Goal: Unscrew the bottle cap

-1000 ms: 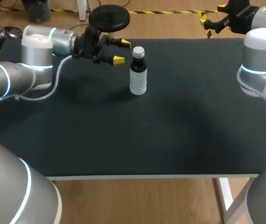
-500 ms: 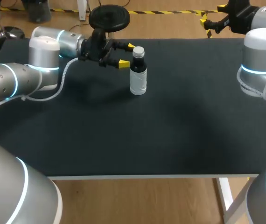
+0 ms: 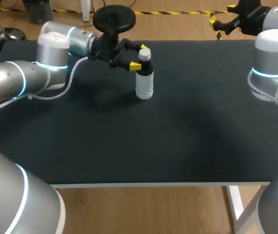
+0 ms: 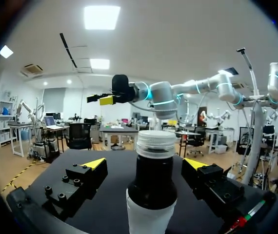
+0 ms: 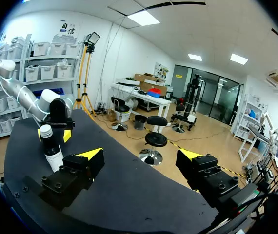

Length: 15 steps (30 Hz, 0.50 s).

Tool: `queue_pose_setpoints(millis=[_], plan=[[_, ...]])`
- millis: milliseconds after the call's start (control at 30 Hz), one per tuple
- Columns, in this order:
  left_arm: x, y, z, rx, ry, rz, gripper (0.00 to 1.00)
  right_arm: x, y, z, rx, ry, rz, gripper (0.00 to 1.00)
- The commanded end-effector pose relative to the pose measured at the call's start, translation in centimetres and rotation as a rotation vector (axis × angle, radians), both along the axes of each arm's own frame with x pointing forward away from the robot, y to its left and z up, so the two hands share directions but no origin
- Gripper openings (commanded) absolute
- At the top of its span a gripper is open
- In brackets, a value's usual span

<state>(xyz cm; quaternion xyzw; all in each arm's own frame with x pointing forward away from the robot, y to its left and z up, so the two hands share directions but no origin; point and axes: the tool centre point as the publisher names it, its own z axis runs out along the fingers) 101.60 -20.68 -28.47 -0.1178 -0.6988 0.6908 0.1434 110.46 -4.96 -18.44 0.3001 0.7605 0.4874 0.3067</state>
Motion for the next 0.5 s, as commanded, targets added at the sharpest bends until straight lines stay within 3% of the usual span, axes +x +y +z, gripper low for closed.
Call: queue_pose_setpoints(millis=[33, 500], plan=[[0.7, -0.5, -0.3, -0.006, -0.001, -0.072, 1.0, 0.0, -0.1, 0.0, 0.001, -0.001, 0.002, 1.0], [0.5, -1.6, -0.4, -0.014, 0.0, -0.125, 1.0, 0.0, -0.1, 0.0, 0.001, -0.001, 0.002, 1.0]])
